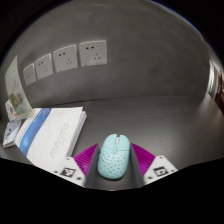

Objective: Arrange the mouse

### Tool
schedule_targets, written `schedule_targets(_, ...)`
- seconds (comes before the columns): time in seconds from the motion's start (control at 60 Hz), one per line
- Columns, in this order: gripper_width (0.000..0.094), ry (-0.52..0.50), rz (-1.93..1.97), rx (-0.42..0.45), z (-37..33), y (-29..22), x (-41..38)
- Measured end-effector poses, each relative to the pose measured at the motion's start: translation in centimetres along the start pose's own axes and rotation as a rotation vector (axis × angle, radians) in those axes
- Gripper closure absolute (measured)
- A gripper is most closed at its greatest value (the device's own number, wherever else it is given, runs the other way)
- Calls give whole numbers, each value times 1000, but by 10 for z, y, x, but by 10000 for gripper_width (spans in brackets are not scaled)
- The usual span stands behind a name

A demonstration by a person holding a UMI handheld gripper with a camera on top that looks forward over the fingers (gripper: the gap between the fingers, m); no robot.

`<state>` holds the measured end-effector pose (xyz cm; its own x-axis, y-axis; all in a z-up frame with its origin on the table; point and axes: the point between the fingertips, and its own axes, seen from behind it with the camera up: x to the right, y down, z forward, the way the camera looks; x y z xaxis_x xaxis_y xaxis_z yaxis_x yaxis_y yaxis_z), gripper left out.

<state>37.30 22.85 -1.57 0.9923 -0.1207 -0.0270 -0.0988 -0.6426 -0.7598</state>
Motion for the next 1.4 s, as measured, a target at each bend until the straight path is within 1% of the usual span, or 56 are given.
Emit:
schedule_targets(0.033,380,7,13,12,1,-1,1)
schedule_targets(0.05,383,9,19,19,0,0,1)
schedule_targets(0.083,423,16,22,36,0,0,2)
schedule_targets(0.15,503,23,66,34,-3,4,2)
schedule_targets(0.217,510,44,65,8,-15,13,6)
schedule_targets(0.233,541,48,52,9,-20,14,8)
schedule_targets(0.25,542,48,40,18,-26,15,9)
schedule_targets(0.317,555,31,39,93,-61,9,5)
schedule_targets(0.45,555,-87,26,260,-169,1,-44)
schedule_targets(0.5,557,-114,-4,297,-200,9,-75)
schedule_targets(0.567,557,-175,-6,312,-246,26,-119)
schedule_targets(0.667,559,-263,-33,312,-281,58,-199)
schedule_targets(0.717,560,-283,-62,307,-286,78,-232)
schedule_targets(0.767,560,-288,-87,280,-283,103,-259)
schedule_targets(0.85,559,-286,-133,223,-267,139,-297)
schedule_targets(0.983,553,-208,-137,152,-228,172,-314)
schedule_targets(1.05,532,-174,-105,108,-216,188,-313)
schedule_targets(1.067,525,-167,-95,110,-216,187,-313)
schedule_targets(1.083,505,-161,-85,118,-216,185,-312)
schedule_targets(1.117,476,-145,-83,108,-215,186,-310)
schedule_targets(1.183,388,-142,-95,89,-216,188,-310)
schedule_targets(1.2,320,-145,-97,83,-217,189,-311)
schedule_targets(1.217,281,-148,-97,76,-217,191,-311)
schedule_targets(1.283,34,-172,-101,60,-230,195,-311)
schedule_targets(1.3,83,-177,-103,63,-234,195,-311)
schedule_targets(1.317,98,-186,-105,68,-239,195,-312)
schedule_targets(1.333,103,-193,-106,72,-244,195,-311)
schedule_targets(1.4,76,-215,-107,82,-271,204,-306)
